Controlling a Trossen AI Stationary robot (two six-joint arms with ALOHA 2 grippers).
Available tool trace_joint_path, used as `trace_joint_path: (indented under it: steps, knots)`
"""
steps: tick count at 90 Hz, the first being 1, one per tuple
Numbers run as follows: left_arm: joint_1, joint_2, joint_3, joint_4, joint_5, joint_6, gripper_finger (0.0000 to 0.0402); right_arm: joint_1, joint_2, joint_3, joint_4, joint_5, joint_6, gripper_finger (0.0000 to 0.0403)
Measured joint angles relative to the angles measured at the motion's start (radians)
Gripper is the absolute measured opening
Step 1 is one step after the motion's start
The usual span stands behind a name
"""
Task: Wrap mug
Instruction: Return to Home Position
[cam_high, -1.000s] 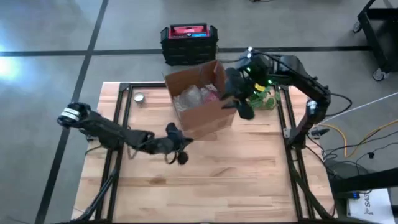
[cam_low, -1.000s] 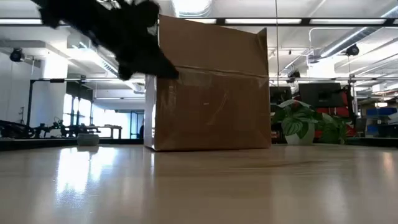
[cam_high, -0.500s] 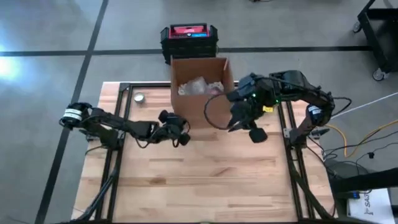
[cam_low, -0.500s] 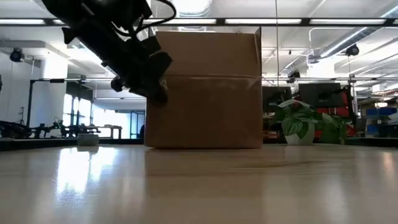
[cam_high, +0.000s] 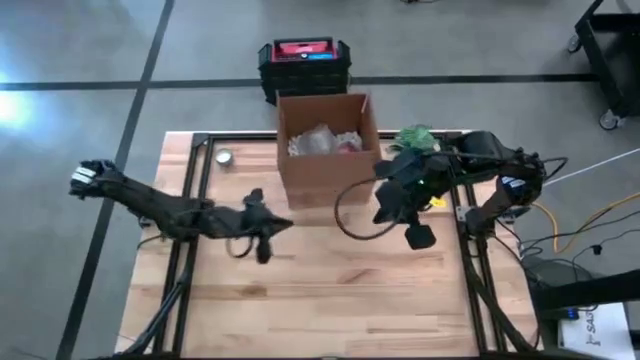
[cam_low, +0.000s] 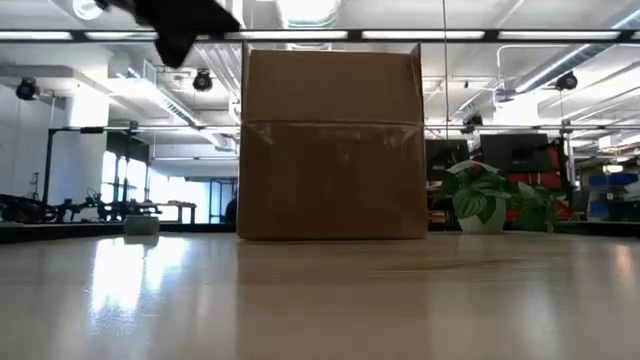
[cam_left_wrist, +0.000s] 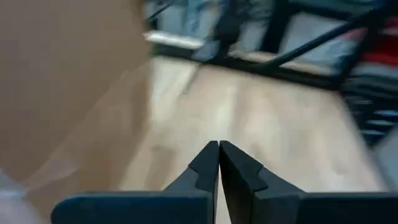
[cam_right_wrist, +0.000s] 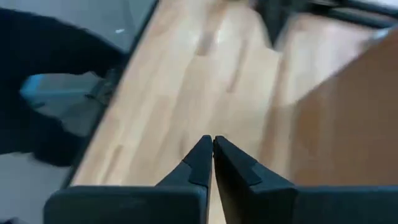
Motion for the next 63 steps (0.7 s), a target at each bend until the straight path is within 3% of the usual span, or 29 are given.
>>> trace_joint_path:
  steps: [14, 36, 49, 63]
  knots:
    - [-0.015, -0.094, -0.102, 0.019, -0.008, -0.001, 0.0000, 0.009, -0.134, -0.278, 0.208, 0.003, 0.023, 0.0000]
    - [-0.015, -0.171, -0.299, 0.247, -0.003, 0.011, 0.0000, 0.008, -0.432, -0.847, 0.698, 0.011, 0.045, 0.0000]
    - [-0.014, -0.187, -0.335, 0.254, -0.024, 0.008, 0.0000, -0.017, -0.594, -1.163, 0.979, 0.012, 0.043, 0.0000]
    - [-0.014, -0.187, -0.342, 0.254, -0.065, 0.001, 0.0000, -0.071, -0.742, -1.434, 1.129, 0.014, 0.062, 0.0000]
